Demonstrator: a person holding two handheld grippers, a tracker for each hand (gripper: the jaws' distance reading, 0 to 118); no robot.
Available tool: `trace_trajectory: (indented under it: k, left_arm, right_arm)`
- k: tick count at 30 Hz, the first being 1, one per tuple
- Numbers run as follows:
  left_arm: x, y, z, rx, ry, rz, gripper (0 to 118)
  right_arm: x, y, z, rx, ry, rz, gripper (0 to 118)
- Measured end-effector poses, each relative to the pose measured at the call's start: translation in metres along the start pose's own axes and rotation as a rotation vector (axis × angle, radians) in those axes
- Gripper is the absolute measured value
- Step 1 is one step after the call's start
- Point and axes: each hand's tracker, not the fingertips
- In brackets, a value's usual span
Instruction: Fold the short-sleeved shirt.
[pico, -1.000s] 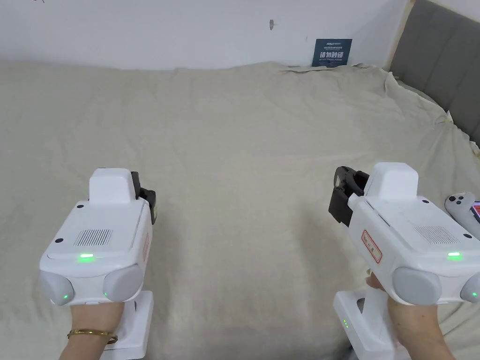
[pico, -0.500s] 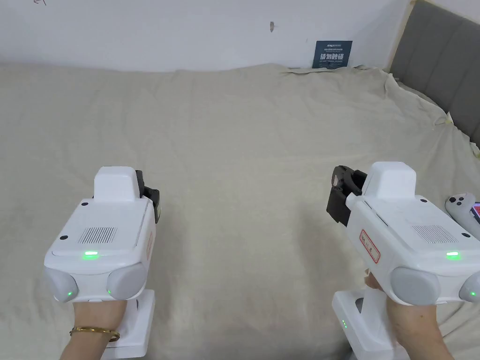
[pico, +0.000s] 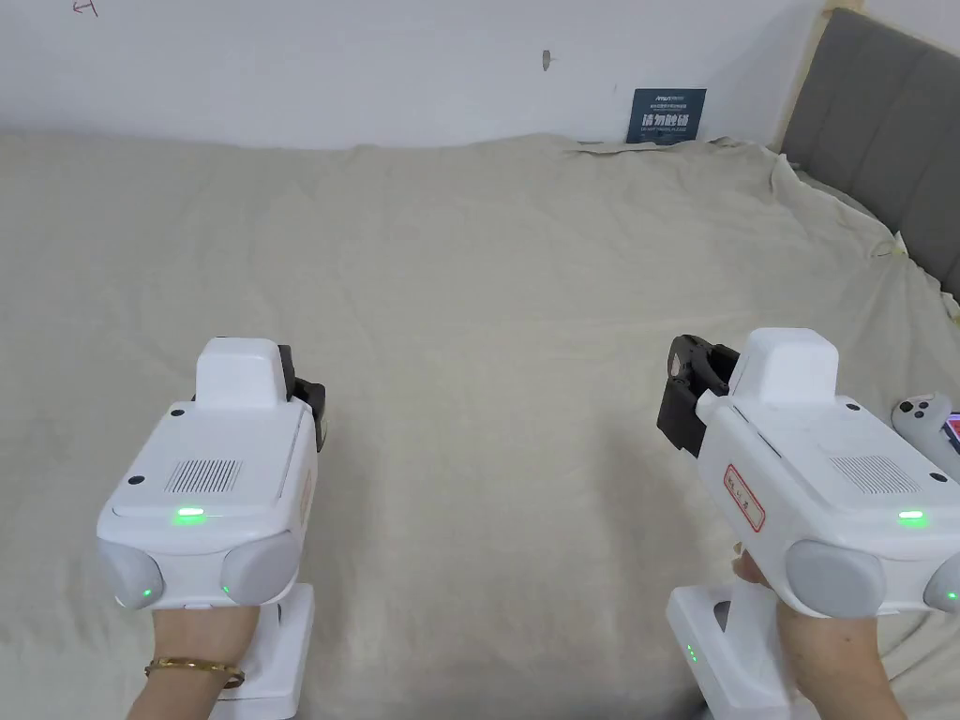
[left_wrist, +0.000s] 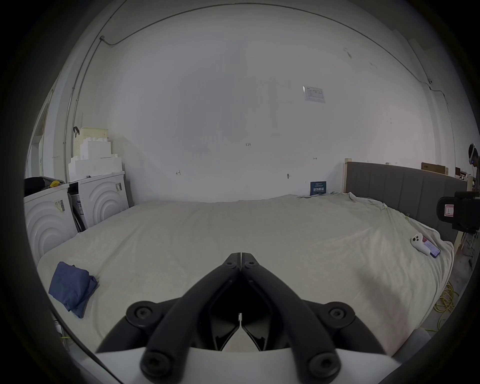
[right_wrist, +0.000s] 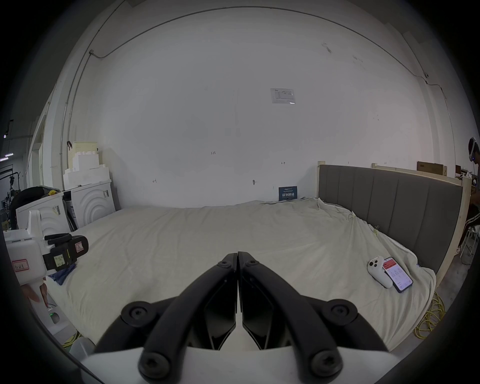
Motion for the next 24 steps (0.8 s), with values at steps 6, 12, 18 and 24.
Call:
trace_trajectory:
  k: [6, 12, 18, 24]
  left_arm:
    - [0.0003, 0.0003, 0.0010, 0.003, -0.001, 0.001, 0]
    - [0.0010, 0.0005, 0.0013, 0.005, 0.000, -0.002, 0]
    - [0.0023, 0.0000, 0.0016, 0.005, -0.005, -0.006, 0]
    - [0.0025, -0.0013, 0.0014, 0.003, -0.005, -0.005, 0]
  right_arm:
    - [-0.0021, 0.0018, 0.0018, 0.002, 0.002, 0.003, 0]
    - [-0.0015, 0.0011, 0.0013, 0.002, 0.001, 0.003, 0]
    - [0.0000, 0.0001, 0.0001, 0.003, 0.001, 0.004, 0]
    - [-0.0005, 0.0012, 0.0012, 0.005, 0.000, 0.003, 0]
